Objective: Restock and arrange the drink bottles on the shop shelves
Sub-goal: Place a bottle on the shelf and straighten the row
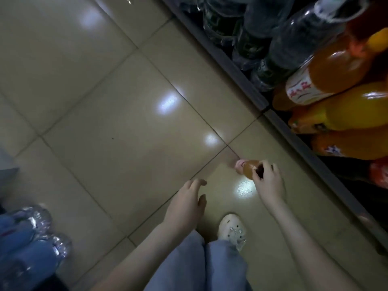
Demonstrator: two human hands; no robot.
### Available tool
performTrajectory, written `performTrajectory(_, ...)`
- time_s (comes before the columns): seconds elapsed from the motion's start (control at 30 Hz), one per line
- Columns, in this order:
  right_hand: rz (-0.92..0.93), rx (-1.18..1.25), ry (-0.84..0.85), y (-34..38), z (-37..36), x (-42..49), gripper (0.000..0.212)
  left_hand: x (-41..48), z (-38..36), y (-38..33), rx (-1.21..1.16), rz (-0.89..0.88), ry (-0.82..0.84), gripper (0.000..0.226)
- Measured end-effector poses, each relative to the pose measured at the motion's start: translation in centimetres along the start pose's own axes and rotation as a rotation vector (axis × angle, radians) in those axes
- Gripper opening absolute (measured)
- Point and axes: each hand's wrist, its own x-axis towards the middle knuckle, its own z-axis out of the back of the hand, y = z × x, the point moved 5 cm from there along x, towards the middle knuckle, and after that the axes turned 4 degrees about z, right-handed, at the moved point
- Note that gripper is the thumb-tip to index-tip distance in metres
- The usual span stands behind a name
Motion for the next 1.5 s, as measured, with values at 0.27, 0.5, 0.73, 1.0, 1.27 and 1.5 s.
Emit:
performTrajectory(0.27,0.051,0.573,-0.113,11.1,26.0,-18.1,0.026,-12.4,10.3,-18.4,0.214,-0.393,0.104,0.075)
performTrajectory(0.5,0.023,0.869,-0.303,14.0,44.8,-31.7,0.046,-25.1,19.5,-36.5,0.454,-0.716,0.058,0.064)
performTrajectory(0.73,-0.052,0.871,-0.484,6.7,54.0,-39.3,0.056,-34.7,16.9,-52.2,0.464,-1.137,0.129,0.072)
performTrajectory(1.0,-0.199,0.831,-1.016,-7.5,64.4,-45.7,0.062,-42.1,5.6,-67.5,0.397,-1.394,0.255,0.066)
performTrajectory(1.27,-0.314,0.744,-1.234,-17.2,72.1,-44.2,0.072,-39.0,0.6,-74.0,0.766,-1.245,-0.247,0.081)
performTrajectory(1.5,-0.385,0.625,-1.018,-20.3,73.1,-38.0,0.064,-36.9,-1.9,-75.2,0.908,-1.205,-0.168,0.091)
